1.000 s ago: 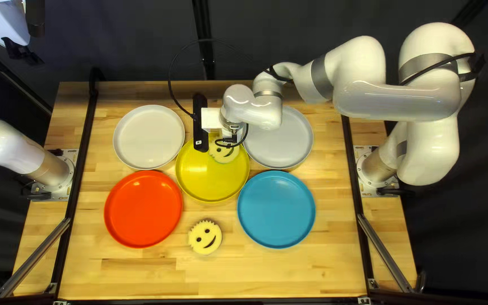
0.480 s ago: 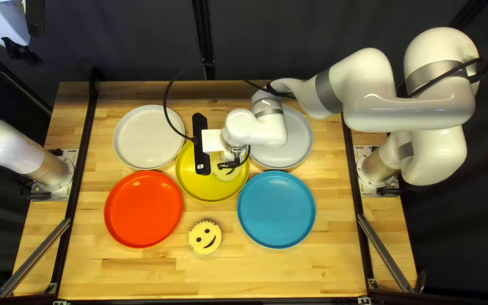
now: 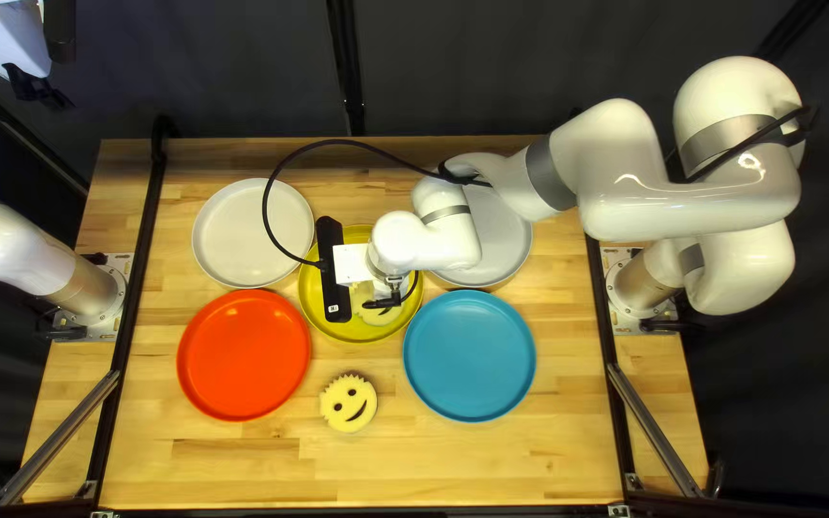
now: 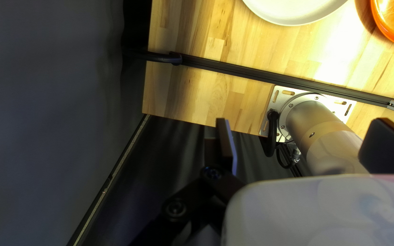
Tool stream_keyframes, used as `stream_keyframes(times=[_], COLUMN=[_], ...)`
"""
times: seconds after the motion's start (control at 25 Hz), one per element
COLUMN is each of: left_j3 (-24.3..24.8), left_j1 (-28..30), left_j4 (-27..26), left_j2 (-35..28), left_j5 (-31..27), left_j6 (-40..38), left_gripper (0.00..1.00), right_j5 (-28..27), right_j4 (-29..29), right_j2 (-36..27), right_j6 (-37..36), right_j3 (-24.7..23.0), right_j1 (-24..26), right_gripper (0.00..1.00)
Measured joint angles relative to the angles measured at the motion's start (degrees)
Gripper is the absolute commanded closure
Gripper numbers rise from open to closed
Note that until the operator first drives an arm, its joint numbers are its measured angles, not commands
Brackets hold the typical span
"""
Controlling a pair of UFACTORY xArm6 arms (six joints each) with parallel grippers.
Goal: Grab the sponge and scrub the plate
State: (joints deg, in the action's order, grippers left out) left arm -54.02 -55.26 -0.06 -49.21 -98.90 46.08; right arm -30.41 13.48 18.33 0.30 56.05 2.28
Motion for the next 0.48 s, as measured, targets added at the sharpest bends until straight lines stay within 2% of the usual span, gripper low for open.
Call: stream_keyframes(times=[0.48], left_j3=[0.0], left_j1=[0.0], left_j4=[0.0], left_j2=[0.0], left_j5=[0.0], left_j6=[0.0], left_gripper=[0.0], right_j5=[-3.43], right_j4=[-3.65], right_j2=[3.8], right_j6=[-7.38], right_j3=[6.5], right_j1=[6.23], right_gripper=[1.0])
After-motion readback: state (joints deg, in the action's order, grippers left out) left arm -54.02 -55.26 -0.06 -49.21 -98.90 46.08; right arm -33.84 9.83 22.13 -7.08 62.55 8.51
